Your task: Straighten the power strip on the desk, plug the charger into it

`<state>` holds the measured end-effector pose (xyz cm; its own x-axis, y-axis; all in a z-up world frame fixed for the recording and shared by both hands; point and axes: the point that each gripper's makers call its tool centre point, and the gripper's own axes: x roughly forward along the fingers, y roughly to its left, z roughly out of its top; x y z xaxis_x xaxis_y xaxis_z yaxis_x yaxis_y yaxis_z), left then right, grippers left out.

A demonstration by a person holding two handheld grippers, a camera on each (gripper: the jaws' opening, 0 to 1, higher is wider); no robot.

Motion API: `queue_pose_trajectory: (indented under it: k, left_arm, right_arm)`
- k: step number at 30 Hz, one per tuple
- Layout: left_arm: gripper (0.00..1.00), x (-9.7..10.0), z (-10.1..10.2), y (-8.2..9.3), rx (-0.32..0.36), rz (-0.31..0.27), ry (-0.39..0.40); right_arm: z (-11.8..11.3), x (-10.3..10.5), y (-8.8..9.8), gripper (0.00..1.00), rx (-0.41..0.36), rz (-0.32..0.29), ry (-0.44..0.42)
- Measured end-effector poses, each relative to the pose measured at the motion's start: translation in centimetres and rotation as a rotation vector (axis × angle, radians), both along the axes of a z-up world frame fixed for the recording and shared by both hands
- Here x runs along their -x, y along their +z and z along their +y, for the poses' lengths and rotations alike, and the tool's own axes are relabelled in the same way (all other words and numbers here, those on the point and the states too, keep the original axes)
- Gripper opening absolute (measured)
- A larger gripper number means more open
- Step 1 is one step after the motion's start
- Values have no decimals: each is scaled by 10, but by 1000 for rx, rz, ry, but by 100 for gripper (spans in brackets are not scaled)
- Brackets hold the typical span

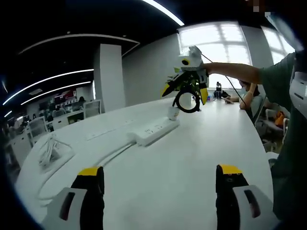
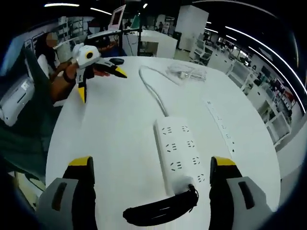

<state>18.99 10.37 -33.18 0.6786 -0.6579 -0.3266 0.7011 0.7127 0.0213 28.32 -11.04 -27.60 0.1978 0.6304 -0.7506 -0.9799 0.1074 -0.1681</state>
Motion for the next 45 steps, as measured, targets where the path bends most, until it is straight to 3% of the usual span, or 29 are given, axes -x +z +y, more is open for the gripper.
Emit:
queue_pose_trajectory:
  k: [12, 23, 34, 40, 45]
  left_arm:
    - [99, 2, -6, 0, -5, 3, -14]
    - [99, 4, -14, 1, -13, 4, -31]
    - [99, 3, -23, -1, -23, 7, -52]
    - [99, 3, -23, -2, -25, 9, -54]
    - [99, 2, -20, -2, -26, 10, -44]
  right_arm:
    - [-19, 4, 5, 100, -5, -16, -7]
    - [-64, 1, 11, 100, -14, -20, -72]
    - [-108, -10, 9, 100, 17, -69, -141]
    - [-117, -27, 11, 93, 47, -154, -163]
    - [-116, -36, 11, 90, 43, -172, -177]
